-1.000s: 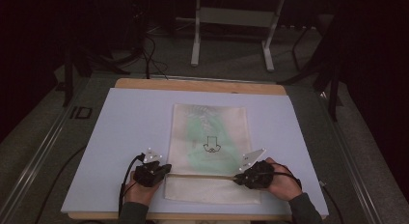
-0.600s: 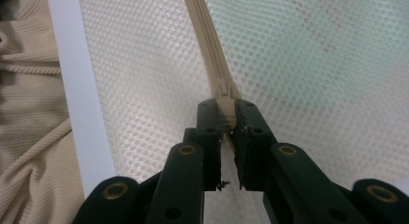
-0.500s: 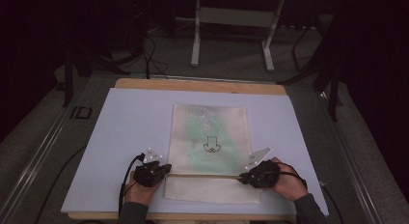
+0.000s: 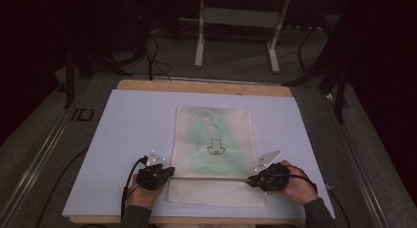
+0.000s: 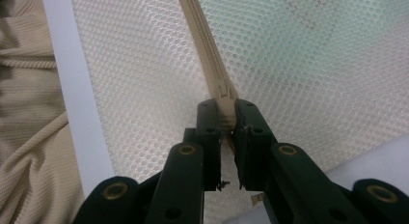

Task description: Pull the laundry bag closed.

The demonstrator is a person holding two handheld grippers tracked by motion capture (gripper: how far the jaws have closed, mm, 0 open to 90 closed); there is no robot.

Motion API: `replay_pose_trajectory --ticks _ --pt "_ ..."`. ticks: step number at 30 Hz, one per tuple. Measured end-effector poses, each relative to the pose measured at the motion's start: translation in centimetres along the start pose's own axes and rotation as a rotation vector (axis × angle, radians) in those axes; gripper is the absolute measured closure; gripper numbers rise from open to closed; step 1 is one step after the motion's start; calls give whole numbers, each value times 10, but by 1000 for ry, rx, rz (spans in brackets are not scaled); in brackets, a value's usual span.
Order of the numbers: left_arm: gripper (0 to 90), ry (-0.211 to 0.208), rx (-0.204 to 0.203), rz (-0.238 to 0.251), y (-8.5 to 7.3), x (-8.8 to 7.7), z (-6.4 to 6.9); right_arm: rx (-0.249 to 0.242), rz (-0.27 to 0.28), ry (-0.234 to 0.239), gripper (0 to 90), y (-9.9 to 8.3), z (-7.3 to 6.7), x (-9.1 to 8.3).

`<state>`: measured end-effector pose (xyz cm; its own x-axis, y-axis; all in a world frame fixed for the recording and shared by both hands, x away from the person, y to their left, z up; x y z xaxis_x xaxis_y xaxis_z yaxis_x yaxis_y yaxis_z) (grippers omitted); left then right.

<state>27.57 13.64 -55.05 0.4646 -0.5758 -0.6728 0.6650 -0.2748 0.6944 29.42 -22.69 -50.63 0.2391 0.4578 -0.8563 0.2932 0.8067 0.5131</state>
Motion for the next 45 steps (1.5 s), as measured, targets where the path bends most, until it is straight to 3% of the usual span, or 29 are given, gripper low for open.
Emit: replay_pose_trajectory --ticks 24,45 --pt "894 -1 0 0 0 0 0 9 3 11 822 -6 1 -4" --pt "894 -1 0 -1 0 0 0 47 -15 -22 821 -22 8 -12"
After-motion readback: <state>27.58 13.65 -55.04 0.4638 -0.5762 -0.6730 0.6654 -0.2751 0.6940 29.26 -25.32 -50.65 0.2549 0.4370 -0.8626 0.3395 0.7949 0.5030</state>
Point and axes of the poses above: each handheld gripper's, and its own axes: x roughly forward along the jaws, y roughly out of its top, z roughly to its right, the point moved 2 cm from there along x, roughly forward along the jaws, and after that the axes turned 6 degrees about -y, right-handed, at the moved point
